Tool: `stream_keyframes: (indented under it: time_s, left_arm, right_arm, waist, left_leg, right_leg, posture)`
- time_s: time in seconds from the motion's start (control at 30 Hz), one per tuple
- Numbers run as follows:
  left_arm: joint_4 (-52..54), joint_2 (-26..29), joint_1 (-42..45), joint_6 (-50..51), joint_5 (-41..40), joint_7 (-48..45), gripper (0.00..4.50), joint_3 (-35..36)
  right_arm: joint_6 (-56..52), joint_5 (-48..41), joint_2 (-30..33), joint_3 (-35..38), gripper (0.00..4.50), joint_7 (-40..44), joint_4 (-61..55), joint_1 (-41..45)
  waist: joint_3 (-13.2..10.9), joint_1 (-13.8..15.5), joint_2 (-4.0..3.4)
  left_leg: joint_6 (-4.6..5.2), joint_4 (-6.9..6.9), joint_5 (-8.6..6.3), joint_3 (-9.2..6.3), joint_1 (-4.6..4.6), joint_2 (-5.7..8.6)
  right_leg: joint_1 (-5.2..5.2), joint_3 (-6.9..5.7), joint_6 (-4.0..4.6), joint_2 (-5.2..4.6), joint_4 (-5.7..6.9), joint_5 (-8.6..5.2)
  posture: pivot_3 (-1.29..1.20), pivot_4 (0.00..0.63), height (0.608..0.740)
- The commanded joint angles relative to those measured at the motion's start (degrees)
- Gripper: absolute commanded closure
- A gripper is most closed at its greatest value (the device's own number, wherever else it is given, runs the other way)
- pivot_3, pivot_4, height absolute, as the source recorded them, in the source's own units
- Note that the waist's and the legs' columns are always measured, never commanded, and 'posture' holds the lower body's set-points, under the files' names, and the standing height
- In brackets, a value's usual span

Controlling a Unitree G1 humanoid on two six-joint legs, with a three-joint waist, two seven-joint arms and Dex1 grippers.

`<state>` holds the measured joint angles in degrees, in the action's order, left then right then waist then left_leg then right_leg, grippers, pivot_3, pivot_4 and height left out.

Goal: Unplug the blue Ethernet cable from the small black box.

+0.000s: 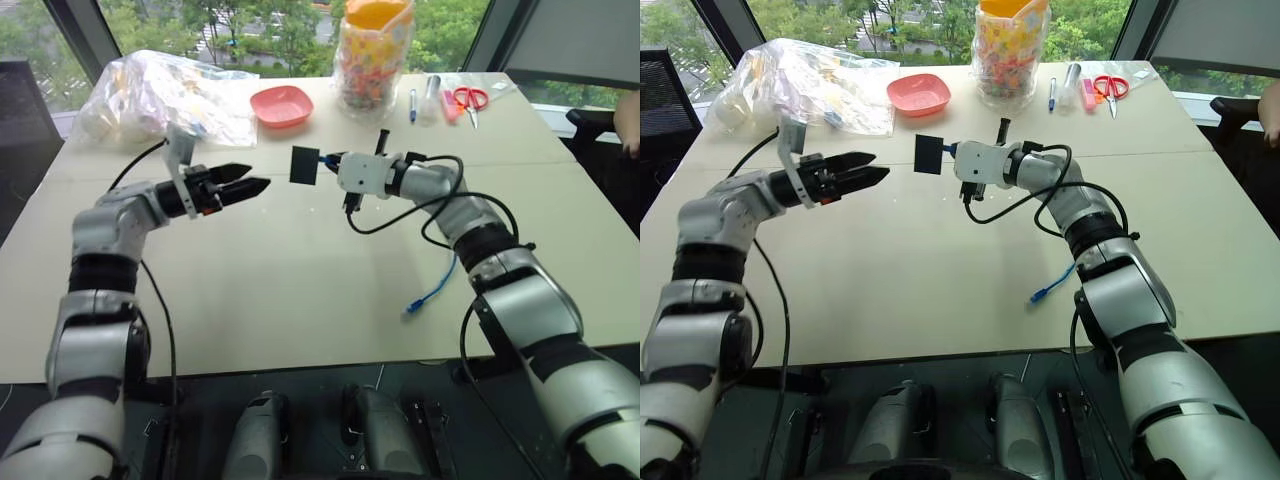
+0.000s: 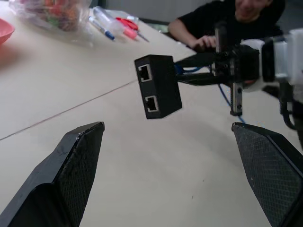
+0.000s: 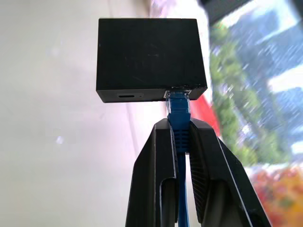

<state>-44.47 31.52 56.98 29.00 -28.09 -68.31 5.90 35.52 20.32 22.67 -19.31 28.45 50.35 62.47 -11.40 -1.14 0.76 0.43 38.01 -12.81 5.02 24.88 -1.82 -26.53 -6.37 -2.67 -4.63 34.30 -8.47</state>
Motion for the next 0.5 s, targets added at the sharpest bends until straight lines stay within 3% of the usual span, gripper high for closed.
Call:
stream_keyframes:
  time_s: [0.03,0.2,0.43,0.5]
  left_arm:
    - [-10.5,-0.8,6.5,-4.0,1.4,-4.4,0.0,1.5]
    - [-19.7,-3.6,13.0,-7.5,3.6,-8.0,0.0,1.7]
    - [-23.6,-6.3,15.5,-10.1,6.5,-10.7,0.0,1.9]
    - [-24.3,-6.7,15.9,-9.9,6.2,-10.6,0.52,3.0]
  right_arm:
    - [0.3,1.2,1.6,1.4,4.48,-2.4,-9.0,-1.9]
    - [-3.2,0.9,2.4,2.7,4.48,-2.9,-15.8,-4.1]
    - [-6.4,2.1,2.9,3.1,4.48,-3.7,-20.7,-6.1]
    - [-7.1,2.7,3.3,3.1,4.5,-4.0,-22.5,-6.9]
  waist:
    - [0.0,0.0,0.0]
    - [0.0,0.1,0.03]
    - [0.0,0.1,0.02]
    - [0.0,0.1,0.03]
  left_leg:
    - [0.0,0.0,0.0,0.02,0.0,0.0]
    - [0.01,0.11,0.0,0.04,0.01,0.0]
    - [0.01,0.16,-0.01,-0.02,0.01,-0.01]
    - [0.02,0.15,-0.01,-0.02,0.01,-0.01]
  right_leg:
    - [-0.01,0.0,-0.03,0.0,-0.01,-0.02]
    - [0.04,0.01,-0.06,-0.04,-0.06,-0.03]
    - [0.06,0.01,-0.03,-0.04,-0.02,-0.01]
    - [0.05,0.01,-0.03,-0.04,-0.02,-0.02]
  posture:
    - [0.0,0.15,0.74]
    - [0.0,0.15,0.74]
    - [0.0,0.15,0.74]
    - [0.0,0.15,0.74]
